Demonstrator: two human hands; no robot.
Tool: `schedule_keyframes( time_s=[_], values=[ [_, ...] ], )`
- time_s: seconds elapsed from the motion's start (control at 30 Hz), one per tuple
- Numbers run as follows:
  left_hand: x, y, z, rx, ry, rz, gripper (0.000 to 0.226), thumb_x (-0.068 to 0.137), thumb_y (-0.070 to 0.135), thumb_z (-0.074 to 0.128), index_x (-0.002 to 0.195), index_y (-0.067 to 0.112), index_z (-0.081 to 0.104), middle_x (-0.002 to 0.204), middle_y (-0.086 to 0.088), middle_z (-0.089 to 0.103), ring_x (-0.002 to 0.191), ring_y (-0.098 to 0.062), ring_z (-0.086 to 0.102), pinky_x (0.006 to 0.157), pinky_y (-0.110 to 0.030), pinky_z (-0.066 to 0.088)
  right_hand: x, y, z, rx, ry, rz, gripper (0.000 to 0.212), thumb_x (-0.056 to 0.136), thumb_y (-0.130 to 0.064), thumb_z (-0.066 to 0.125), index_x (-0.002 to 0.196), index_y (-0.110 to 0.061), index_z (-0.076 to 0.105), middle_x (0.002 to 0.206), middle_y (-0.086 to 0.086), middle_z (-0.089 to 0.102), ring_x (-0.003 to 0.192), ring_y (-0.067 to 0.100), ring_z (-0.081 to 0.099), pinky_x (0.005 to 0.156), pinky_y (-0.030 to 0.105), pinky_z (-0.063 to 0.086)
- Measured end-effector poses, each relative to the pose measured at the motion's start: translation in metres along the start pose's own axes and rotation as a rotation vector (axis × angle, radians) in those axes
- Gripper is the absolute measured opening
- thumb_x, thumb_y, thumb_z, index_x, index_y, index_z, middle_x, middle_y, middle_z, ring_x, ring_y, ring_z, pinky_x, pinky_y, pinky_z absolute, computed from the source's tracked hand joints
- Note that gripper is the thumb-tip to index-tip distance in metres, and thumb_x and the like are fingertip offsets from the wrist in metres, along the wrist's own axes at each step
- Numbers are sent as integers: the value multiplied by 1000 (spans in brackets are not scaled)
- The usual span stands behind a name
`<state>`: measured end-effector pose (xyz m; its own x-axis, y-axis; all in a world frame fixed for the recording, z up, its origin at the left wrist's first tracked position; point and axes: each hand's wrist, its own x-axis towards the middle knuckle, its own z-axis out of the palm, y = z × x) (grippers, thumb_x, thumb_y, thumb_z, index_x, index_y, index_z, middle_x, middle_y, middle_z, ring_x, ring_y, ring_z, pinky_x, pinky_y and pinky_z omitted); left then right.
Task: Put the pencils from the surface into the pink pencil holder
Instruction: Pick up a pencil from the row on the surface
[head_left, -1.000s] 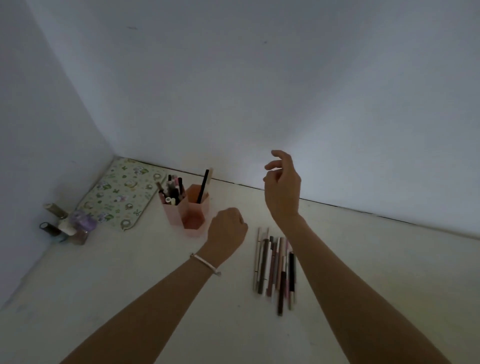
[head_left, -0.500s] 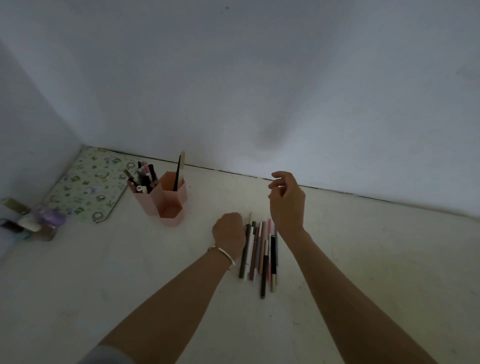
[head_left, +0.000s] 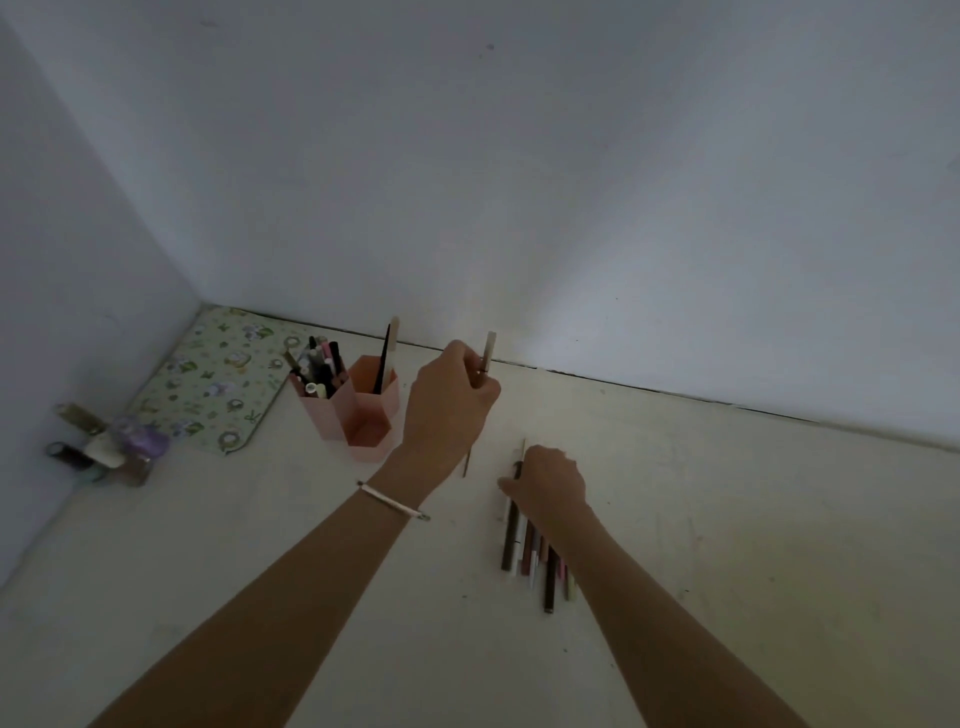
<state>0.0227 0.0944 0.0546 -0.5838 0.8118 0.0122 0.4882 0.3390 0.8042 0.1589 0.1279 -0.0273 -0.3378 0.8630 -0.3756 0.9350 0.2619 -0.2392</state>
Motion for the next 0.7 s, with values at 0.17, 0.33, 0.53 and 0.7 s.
schedule_keyframes(
  time_s=[0.17,0.33,0.53,0.7],
  values=[
    [-10,-4,-11,-87,-11,47,43,88,11,63,129,18,49,75,9,59,64,-3,59,56,-10,48,-1,-4,1,105,22,36,24,81,-18,57,61,-17,43,56,-7,45,54,8,46,89,34,50],
    [-5,-13,-40,-149,176,132,57,87,6,66,137,23,45,84,9,60,68,2,62,61,-8,51,10,-21,-54,404,112,75,28,84,-25,55,61,-9,49,53,2,51,41,14,47,43,19,33],
    [37,-33,-89,41,466,236,60,91,4,58,142,27,38,109,-4,50,75,-12,62,65,-22,55,7,-58,-116,933,282,-70,12,89,-12,51,81,-5,57,71,15,66,45,10,54,51,26,44],
    [50,-44,-84,275,329,240,45,93,0,53,134,15,43,105,-12,50,68,-25,61,57,-37,57,-3,-71,-111,1121,382,-116,30,94,-8,48,124,-12,51,73,8,65,53,7,58,61,28,49]
  ],
)
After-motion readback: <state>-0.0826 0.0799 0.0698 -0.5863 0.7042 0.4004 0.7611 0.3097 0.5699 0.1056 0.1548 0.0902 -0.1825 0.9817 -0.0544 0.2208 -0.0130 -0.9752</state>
